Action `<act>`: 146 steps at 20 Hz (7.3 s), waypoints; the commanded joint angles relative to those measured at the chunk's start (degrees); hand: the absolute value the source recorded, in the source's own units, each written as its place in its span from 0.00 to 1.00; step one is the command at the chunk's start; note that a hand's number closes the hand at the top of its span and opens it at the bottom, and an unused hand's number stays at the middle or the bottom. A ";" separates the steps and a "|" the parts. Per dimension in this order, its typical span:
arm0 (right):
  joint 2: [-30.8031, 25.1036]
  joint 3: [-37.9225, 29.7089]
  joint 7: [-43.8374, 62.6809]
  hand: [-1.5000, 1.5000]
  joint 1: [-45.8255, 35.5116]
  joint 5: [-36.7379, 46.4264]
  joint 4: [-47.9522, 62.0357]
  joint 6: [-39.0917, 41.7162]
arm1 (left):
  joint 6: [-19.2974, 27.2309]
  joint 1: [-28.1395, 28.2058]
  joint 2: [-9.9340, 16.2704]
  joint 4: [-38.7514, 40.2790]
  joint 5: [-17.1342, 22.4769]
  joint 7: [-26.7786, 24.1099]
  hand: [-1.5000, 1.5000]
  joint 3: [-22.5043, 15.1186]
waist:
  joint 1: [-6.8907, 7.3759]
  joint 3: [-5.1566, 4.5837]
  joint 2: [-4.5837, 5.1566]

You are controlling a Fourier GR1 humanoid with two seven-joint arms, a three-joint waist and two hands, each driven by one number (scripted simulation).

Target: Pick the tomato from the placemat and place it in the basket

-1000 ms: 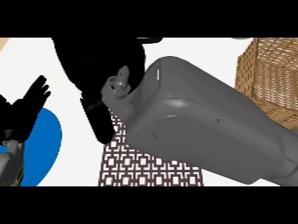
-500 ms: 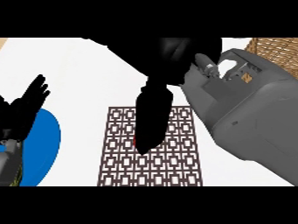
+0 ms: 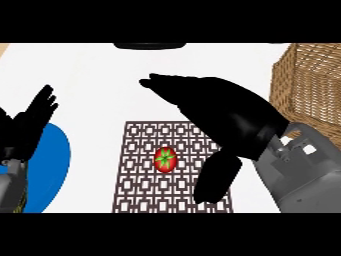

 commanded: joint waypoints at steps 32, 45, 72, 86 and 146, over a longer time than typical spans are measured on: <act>18.24 2.82 -30.85 0.00 18.22 37.48 27.43 -8.46 | -2.96 -2.48 -5.40 -0.89 -7.19 4.35 0.50 5.32 | 0.50 -0.03 0.16; 18.28 5.32 -32.21 0.00 25.11 41.10 21.09 -4.52 | -7.45 -0.66 -6.41 -0.49 -7.08 1.72 0.50 8.53 | 0.45 -0.04 0.13; 18.31 15.33 -30.74 1.00 32.88 51.31 26.78 -17.66 | -9.04 -1.45 -7.21 0.45 -9.88 2.05 0.50 10.85 | -0.20 -0.04 -0.02; 16.07 21.44 -25.27 1.00 63.50 51.55 -14.43 -38.83 | -8.54 0.26 -7.44 -1.09 -9.82 2.29 0.50 11.23 | -1.62 0.01 -0.28; -3.62 -57.17 -31.44 0.00 23.42 41.19 16.48 -30.48 | -10.09 -3.69 -7.80 -0.07 -10.80 4.15 0.50 12.45 | 0.57 -0.02 0.21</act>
